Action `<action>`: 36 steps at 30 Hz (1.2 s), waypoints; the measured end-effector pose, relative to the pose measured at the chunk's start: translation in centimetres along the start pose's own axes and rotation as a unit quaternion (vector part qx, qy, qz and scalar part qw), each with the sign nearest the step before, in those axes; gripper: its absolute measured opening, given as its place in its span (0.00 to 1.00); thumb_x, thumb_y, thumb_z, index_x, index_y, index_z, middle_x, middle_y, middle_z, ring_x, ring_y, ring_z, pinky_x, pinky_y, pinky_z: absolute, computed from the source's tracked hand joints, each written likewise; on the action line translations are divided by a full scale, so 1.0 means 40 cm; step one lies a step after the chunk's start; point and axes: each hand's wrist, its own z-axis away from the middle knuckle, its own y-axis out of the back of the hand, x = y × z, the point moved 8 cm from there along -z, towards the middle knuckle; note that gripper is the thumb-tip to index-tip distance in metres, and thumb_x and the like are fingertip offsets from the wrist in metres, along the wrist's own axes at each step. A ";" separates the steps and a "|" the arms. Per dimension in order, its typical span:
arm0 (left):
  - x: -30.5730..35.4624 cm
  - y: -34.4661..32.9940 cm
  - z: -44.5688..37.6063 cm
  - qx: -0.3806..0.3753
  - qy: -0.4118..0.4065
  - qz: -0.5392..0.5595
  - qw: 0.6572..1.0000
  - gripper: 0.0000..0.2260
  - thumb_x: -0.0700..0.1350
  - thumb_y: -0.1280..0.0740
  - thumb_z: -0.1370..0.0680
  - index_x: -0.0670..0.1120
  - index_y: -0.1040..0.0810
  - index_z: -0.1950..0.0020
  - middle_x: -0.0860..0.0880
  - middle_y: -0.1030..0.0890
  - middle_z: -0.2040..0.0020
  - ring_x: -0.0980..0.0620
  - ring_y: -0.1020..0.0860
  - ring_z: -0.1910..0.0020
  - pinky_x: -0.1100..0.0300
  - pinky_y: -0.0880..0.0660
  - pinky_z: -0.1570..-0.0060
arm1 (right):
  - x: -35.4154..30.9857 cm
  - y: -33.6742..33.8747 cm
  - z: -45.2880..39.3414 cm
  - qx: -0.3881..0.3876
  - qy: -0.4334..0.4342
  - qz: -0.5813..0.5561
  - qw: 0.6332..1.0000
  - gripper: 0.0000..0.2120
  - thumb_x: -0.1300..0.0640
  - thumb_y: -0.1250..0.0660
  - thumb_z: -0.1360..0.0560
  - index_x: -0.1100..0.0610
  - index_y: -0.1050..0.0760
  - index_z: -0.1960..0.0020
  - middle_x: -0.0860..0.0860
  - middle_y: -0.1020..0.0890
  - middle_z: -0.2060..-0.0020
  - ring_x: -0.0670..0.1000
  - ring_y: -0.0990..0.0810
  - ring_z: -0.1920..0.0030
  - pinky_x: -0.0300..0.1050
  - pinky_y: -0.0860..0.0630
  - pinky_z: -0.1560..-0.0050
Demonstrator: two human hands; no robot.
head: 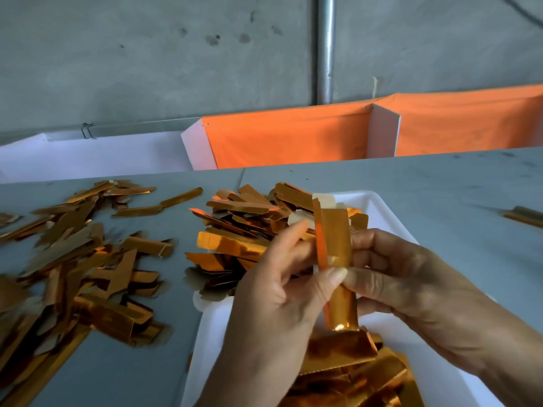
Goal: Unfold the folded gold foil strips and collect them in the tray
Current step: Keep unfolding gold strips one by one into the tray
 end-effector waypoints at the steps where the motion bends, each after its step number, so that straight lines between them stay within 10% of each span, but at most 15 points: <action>1: -0.012 -0.009 0.003 -0.023 0.010 0.004 1.000 0.20 0.49 0.30 0.26 0.58 0.27 0.35 0.61 0.18 0.46 0.63 0.22 0.44 0.71 0.26 0.49 | -0.004 -0.003 0.001 0.007 0.008 0.019 1.000 0.12 0.58 0.23 0.34 0.54 0.19 0.51 0.59 0.16 0.54 0.59 0.16 0.56 0.45 0.20 0.58; 10: -0.051 0.005 0.007 -0.006 0.042 -0.113 0.993 0.20 0.40 0.37 0.21 0.69 0.27 0.44 0.64 0.18 0.50 0.65 0.21 0.48 0.68 0.24 0.50 | -0.018 0.004 0.010 0.090 0.019 0.166 0.982 0.19 0.45 0.31 0.39 0.50 0.23 0.50 0.48 0.16 0.58 0.46 0.17 0.59 0.37 0.21 0.61; 15: -0.034 0.004 0.009 0.021 0.017 -0.196 0.980 0.22 0.44 0.36 0.22 0.74 0.32 0.44 0.73 0.24 0.51 0.73 0.26 0.47 0.77 0.30 0.50 | -0.123 0.018 0.056 0.256 0.202 0.346 0.879 0.14 0.40 0.34 0.36 0.43 0.28 0.53 0.42 0.26 0.52 0.40 0.21 0.55 0.32 0.24 0.60; 21: -0.022 -0.025 0.016 0.007 -0.035 -0.287 0.957 0.23 0.43 0.43 0.19 0.63 0.42 0.28 0.65 0.29 0.42 0.68 0.31 0.43 0.79 0.34 0.47 | -0.102 0.027 0.055 0.270 0.150 0.326 0.893 0.12 0.47 0.28 0.35 0.41 0.26 0.54 0.39 0.25 0.50 0.36 0.22 0.54 0.49 0.21 0.55; 28: -0.024 -0.057 0.019 -0.039 -0.036 -0.316 0.947 0.27 0.43 0.46 0.18 0.61 0.54 0.25 0.64 0.38 0.42 0.66 0.34 0.46 0.78 0.35 0.49 | -0.045 0.039 0.022 0.147 0.039 0.085 0.985 0.08 0.54 0.27 0.37 0.53 0.22 0.61 0.52 0.15 0.61 0.52 0.15 0.60 0.45 0.21 0.56; 36: -0.034 -0.052 0.019 -0.031 -0.016 -0.321 0.947 0.25 0.51 0.47 0.19 0.61 0.52 0.24 0.63 0.36 0.41 0.63 0.29 0.45 0.71 0.31 0.48 | -0.039 0.038 0.018 0.124 0.029 0.070 0.989 0.07 0.61 0.29 0.33 0.60 0.23 0.55 0.54 0.15 0.63 0.51 0.16 0.63 0.40 0.20 0.62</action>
